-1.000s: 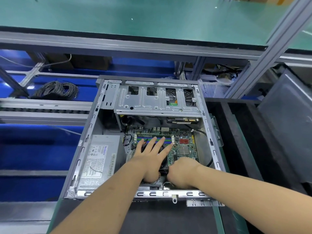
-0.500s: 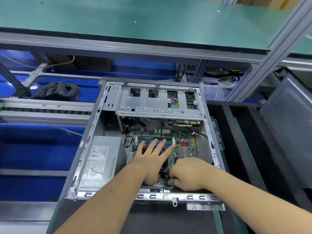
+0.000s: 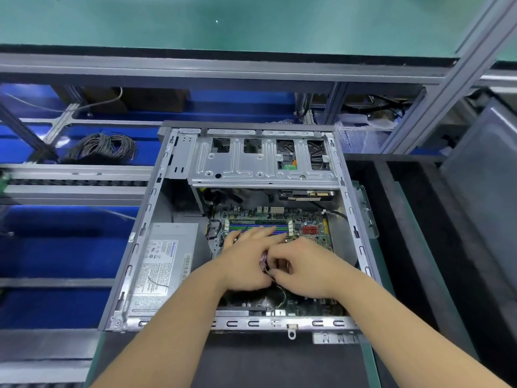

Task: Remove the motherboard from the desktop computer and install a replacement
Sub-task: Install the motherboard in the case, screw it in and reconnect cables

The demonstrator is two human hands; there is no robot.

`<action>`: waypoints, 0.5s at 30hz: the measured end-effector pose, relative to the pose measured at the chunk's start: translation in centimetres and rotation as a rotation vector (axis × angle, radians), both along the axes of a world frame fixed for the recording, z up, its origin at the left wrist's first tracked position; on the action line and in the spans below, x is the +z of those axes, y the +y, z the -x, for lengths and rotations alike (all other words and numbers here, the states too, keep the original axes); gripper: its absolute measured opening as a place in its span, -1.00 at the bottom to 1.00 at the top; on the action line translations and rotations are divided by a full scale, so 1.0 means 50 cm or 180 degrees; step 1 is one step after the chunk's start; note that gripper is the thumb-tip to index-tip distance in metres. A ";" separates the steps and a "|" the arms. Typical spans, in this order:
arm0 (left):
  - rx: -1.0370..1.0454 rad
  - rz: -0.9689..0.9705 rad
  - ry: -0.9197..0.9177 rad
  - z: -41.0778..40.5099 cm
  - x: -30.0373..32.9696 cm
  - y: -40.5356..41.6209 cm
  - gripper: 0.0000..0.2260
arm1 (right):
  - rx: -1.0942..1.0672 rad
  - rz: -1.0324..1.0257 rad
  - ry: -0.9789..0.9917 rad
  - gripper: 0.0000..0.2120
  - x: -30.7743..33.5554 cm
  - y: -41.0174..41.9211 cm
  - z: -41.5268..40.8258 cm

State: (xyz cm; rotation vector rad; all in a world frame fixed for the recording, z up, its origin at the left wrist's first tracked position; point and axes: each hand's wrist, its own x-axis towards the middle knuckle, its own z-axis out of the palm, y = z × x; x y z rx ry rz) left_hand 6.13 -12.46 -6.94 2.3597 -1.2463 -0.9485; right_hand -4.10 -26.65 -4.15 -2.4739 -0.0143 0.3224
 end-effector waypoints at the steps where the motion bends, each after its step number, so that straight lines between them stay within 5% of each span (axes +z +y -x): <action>1: 0.0098 0.0129 0.0136 -0.001 0.005 0.001 -0.22 | 0.0049 -0.0081 0.0054 -0.94 -0.001 0.001 -0.001; 5: 0.0361 0.0594 0.0362 -0.003 0.014 -0.011 -0.33 | 0.0000 -0.0225 0.0262 -0.92 -0.002 0.005 -0.014; 12: 0.1624 0.1726 0.1612 0.000 0.047 -0.012 -0.44 | 0.0125 0.0002 0.0429 -0.88 0.000 0.001 -0.016; 15: 0.1432 0.1769 0.0882 -0.016 0.084 -0.004 -0.53 | 0.0607 0.0587 0.0757 -0.65 -0.007 0.007 -0.004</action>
